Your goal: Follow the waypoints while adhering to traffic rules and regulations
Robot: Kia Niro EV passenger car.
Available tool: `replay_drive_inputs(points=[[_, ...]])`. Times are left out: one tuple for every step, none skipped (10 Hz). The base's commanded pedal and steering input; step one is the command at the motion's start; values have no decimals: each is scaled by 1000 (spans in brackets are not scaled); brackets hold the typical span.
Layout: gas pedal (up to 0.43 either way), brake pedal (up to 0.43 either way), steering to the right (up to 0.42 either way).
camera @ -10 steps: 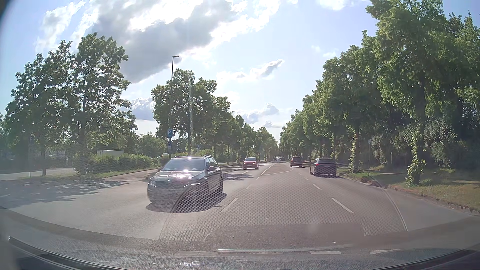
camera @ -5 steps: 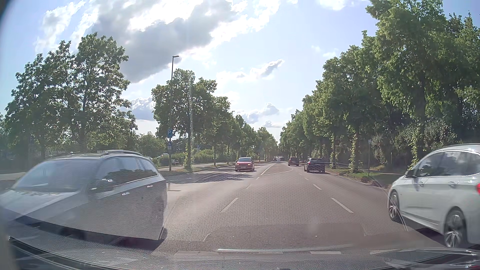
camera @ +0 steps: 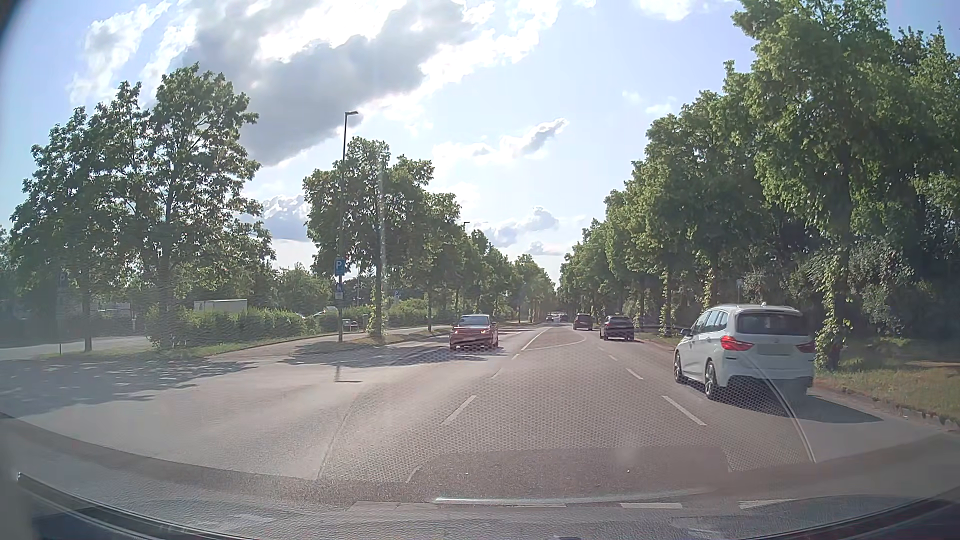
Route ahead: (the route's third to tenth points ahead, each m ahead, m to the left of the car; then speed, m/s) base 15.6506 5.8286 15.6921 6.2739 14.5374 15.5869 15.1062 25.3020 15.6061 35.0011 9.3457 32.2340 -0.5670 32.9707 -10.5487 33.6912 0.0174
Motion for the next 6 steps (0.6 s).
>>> replay_drive_inputs(points=[[0,146,-26],[0,73,8],[0,18,38],[0,18,56],[0,18,59],[0,18,59]])
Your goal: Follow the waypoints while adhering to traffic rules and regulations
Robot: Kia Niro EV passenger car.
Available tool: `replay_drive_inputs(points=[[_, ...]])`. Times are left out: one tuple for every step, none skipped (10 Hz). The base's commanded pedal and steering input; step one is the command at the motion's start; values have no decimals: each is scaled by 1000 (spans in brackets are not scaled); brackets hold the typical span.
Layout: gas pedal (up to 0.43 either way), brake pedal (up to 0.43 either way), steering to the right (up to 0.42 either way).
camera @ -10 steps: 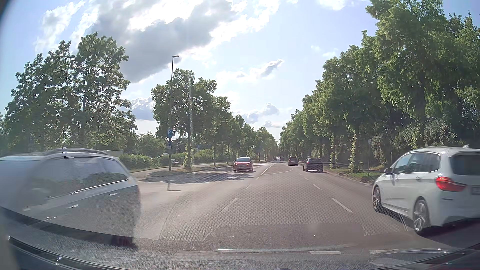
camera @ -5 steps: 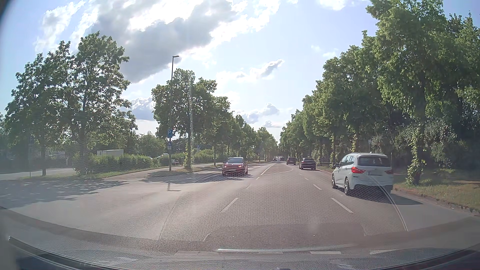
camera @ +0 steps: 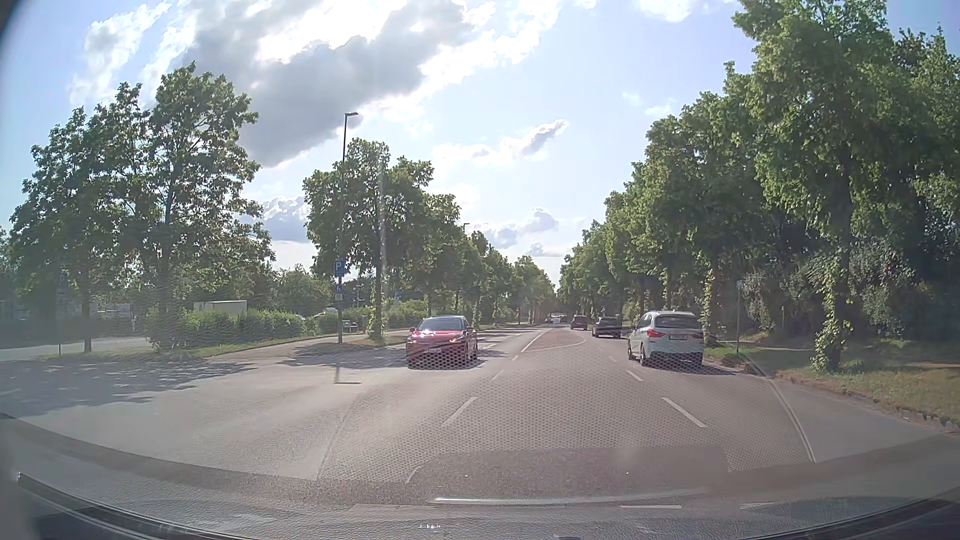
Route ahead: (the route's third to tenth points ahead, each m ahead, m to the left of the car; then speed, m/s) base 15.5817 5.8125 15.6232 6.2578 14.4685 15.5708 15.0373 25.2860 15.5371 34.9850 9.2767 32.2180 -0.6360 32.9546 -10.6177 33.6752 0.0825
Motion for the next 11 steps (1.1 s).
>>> replay_drive_inputs(points=[[0,18,58],[0,18,61],[0,18,70],[0,18,81],[0,18,83],[0,18,83],[0,12,83],[0,18,88],[8,18,92],[47,18,97],[67,18,97]])
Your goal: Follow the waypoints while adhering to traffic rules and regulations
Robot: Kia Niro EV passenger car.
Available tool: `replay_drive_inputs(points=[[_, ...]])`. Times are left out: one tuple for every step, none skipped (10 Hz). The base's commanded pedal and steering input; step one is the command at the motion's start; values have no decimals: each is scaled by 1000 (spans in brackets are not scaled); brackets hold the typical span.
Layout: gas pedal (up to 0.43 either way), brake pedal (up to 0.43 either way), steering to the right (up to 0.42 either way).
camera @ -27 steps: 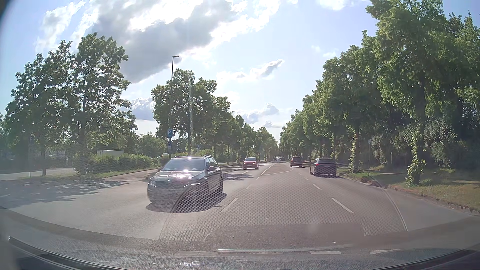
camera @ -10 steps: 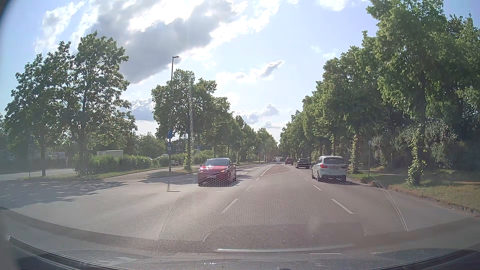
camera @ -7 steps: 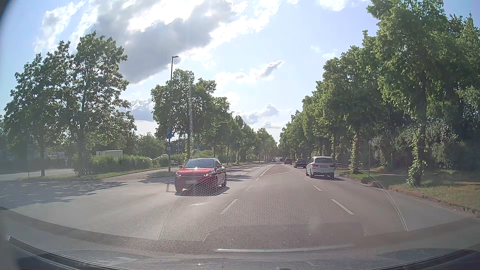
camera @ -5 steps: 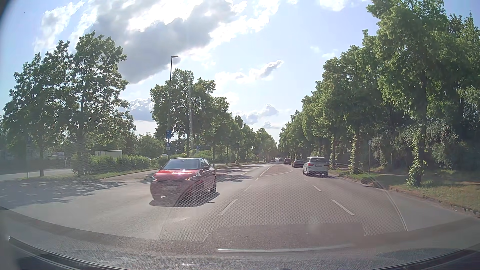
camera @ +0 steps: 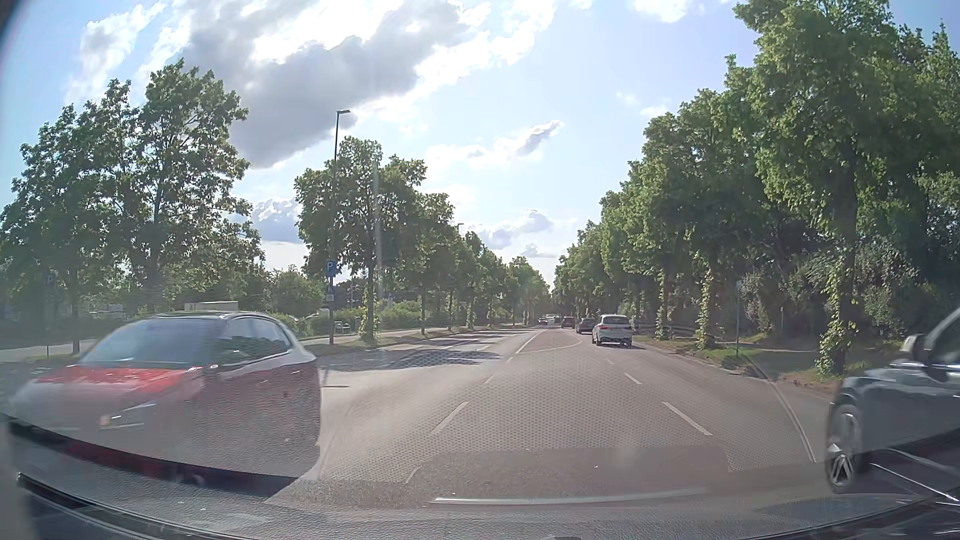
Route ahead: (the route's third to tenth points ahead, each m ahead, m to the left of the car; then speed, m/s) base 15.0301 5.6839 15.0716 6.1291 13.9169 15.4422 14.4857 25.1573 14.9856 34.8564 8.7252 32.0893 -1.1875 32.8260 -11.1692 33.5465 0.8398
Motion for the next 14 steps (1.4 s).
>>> replay_drive_inputs(points=[[79,18,98],[87,12,98],[87,18,94],[110,12,91],[110,12,85],[110,12,79],[130,18,75],[138,12,70],[157,18,65],[157,18,60],[157,18,50],[157,18,40],[157,18,37],[157,12,36]])
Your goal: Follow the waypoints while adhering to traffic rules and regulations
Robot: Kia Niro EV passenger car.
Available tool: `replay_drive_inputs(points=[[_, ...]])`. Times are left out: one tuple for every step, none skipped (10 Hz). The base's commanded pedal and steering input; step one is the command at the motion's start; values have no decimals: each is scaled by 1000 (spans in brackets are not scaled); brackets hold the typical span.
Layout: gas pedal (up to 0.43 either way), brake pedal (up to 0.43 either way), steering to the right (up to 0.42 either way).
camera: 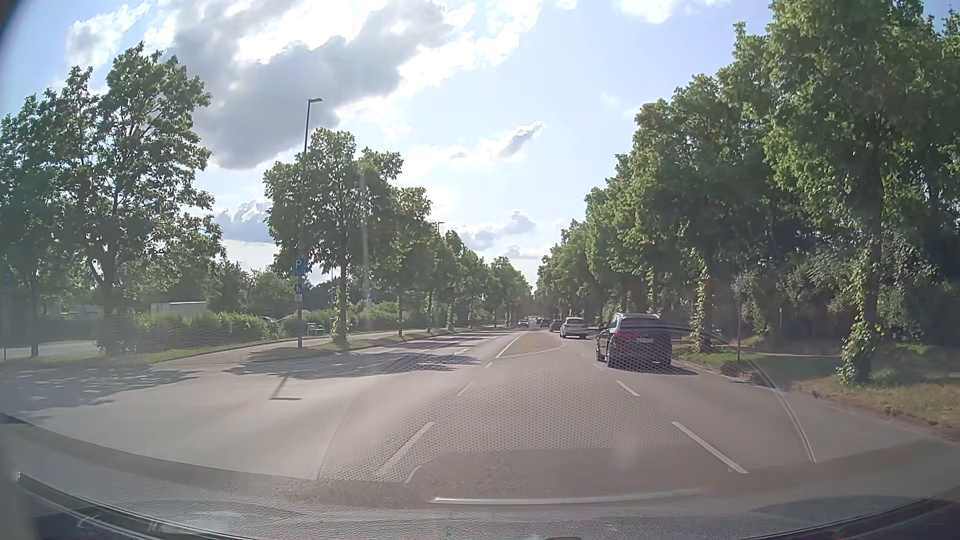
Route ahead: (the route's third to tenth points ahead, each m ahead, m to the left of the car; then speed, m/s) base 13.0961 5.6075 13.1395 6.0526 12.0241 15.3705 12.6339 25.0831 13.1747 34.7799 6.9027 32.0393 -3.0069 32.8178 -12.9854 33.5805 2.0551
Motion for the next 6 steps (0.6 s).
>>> replay_drive_inputs(points=[[169,18,35],[169,18,36],[169,18,36],[169,18,36],[169,18,38],[169,18,38]])
